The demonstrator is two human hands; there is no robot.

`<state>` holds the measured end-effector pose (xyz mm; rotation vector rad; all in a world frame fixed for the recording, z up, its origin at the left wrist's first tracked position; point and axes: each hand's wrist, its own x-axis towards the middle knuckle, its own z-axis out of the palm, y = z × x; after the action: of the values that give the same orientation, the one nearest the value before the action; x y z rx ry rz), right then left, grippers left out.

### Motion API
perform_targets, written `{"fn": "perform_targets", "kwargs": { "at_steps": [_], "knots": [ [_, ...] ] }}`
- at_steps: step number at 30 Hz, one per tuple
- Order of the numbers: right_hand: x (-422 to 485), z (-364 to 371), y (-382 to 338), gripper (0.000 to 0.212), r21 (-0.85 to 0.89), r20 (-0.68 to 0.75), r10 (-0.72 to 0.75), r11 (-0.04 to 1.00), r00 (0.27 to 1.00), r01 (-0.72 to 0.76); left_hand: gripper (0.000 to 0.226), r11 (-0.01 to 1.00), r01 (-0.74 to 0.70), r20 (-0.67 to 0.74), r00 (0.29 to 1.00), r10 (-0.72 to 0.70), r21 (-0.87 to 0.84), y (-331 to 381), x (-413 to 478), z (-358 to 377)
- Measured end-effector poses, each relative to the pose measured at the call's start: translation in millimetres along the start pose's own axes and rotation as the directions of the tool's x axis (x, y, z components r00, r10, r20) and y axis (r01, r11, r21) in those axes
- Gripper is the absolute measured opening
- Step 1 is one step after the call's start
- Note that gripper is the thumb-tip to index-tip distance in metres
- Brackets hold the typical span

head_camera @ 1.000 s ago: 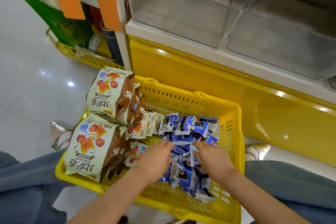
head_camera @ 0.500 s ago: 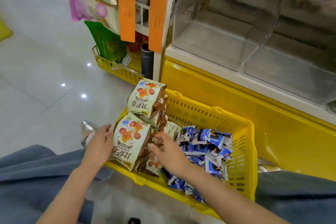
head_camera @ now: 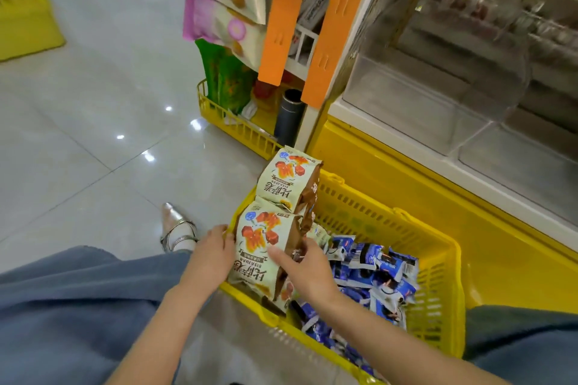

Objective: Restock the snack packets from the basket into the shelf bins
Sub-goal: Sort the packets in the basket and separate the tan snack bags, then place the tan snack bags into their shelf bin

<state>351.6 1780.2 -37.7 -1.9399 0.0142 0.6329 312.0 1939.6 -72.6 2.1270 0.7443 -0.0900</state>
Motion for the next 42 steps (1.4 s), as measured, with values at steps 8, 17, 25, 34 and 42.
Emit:
{"fn": "perform_targets", "kwargs": {
  "at_steps": [8,17,25,34,42],
  "knots": [
    [2.4,-40.2,-46.6,0.019,0.004,0.111,-0.189,0.982,0.976,0.189,0.056,0.725,0.147,0.331,0.936,0.118,-0.673,50.3,-17.8,-35.6],
    [58.6,-54.4,-57.2,0.055,-0.244,-0.078,-0.09,0.967,0.993,0.069,0.072,0.565,0.128,0.172,0.985,0.026,-0.815,40.1,-1.4,-39.2],
    [103.3,-12.9,-46.7,0.073,-0.206,-0.189,0.187,0.952,0.964,-0.225,0.042,0.483,0.088,0.015,0.988,-0.153,-0.871,29.4,11.3,-33.9],
    [106.1,-11.4,-56.6,0.054,0.038,-0.202,0.162,0.987,0.966,-0.157,0.043,0.548,0.127,0.0,0.974,-0.226,-0.827,19.5,12.7,-33.2],
    [68.9,-50.5,-68.4,0.034,0.006,-0.135,-0.171,0.985,0.976,0.174,0.057,0.617,0.137,0.027,0.983,-0.184,-0.775,26.8,-7.4,-36.8]
  ]
}}
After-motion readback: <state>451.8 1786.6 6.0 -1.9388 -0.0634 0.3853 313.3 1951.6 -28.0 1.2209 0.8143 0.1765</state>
